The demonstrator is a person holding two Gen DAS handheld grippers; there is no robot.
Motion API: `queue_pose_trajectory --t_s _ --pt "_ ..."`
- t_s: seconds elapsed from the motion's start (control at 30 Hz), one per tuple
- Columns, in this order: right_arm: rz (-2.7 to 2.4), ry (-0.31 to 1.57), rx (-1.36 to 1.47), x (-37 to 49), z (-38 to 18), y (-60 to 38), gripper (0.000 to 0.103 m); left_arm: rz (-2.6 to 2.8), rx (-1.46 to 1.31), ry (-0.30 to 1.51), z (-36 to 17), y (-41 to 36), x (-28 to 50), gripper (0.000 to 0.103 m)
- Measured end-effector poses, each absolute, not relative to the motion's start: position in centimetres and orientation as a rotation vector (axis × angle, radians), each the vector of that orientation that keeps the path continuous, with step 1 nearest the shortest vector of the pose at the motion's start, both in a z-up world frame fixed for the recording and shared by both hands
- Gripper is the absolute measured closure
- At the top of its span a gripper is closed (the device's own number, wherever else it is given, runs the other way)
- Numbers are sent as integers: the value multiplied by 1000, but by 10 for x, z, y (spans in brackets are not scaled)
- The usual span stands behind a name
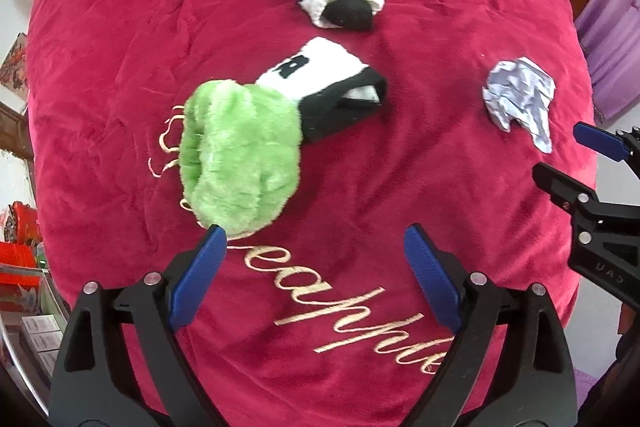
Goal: Collect trash
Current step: 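Move both tools back over the green slipper and white-black sock, then grasp the green fuzzy slipper with the left tool while the right tool grasps the white-black sock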
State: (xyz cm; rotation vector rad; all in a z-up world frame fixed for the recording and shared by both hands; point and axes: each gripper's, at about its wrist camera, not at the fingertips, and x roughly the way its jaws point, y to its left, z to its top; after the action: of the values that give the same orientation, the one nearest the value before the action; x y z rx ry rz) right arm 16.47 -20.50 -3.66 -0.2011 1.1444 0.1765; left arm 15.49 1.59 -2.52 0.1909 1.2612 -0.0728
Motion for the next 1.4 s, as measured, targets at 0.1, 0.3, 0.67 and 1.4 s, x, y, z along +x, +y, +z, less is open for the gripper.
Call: queue_pose_trajectory --t_s 0.1,0.3,0.67,1.4 --pt "177 1143 -205 167 -36 -204 36 -68 180 1266 -27 22 160 15" --pt "195 1148 -224 172 -36 -199 36 -66 175 1265 -31 28 168 15" --pt "310 1106 -331 185 -21 -159 33 -43 129 1273 -34 49 180 12" --pt "594 1183 -502 252 -59 -73 32 -34 24 1282 -57 89 226 56"
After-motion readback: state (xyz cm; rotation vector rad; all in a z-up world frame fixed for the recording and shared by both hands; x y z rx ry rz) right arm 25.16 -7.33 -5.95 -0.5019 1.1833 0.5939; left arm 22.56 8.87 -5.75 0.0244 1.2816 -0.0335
